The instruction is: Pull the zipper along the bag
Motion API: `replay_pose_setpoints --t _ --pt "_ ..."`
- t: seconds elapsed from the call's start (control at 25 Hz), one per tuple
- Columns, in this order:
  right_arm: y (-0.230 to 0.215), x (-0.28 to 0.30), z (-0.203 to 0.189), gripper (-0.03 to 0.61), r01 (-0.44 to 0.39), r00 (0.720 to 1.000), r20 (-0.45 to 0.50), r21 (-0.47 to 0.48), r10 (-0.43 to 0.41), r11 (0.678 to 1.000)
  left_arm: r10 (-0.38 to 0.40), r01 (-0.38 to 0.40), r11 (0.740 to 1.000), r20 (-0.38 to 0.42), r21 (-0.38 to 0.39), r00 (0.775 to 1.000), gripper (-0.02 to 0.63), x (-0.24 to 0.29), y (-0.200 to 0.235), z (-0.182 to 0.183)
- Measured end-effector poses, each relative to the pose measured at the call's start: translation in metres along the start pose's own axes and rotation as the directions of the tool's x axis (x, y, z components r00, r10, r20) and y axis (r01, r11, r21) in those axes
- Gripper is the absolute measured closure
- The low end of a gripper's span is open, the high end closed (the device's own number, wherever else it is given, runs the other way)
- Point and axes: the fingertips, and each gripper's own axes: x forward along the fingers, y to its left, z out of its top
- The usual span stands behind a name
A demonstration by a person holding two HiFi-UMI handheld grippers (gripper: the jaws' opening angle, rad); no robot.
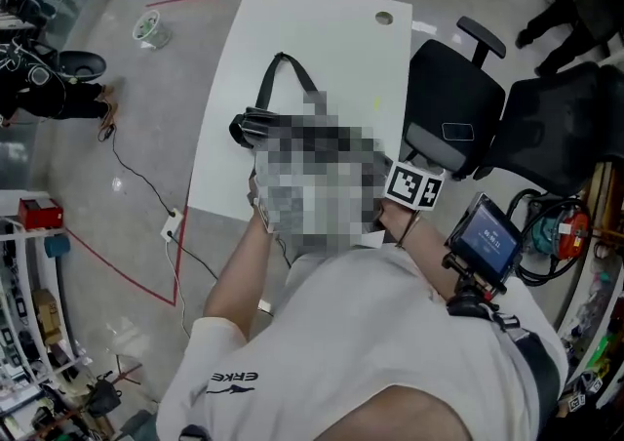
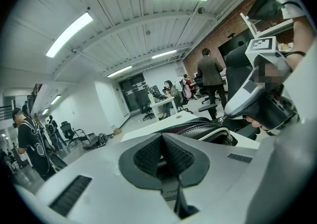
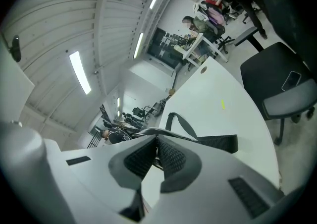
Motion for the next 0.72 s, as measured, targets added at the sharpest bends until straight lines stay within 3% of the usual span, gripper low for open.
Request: replay_pose_setpoints --t 0.32,0.72 --pt "0.026 0.007 -0.006 0.566 0.041 0.995 0.091 -0.018 -0.039 0.999 -0.122 0.122 0.992 0.031 0.013 0.992 0.612 -0.004 -0.002 -0.007" --pt "0.049 0.020 -0.011 0.566 0.047 0.990 0.136 -0.039 -0.041 0.998 -0.183 0.181 0.983 0.064 0.033 0.981 0.612 -0.005 -0.002 -0.010"
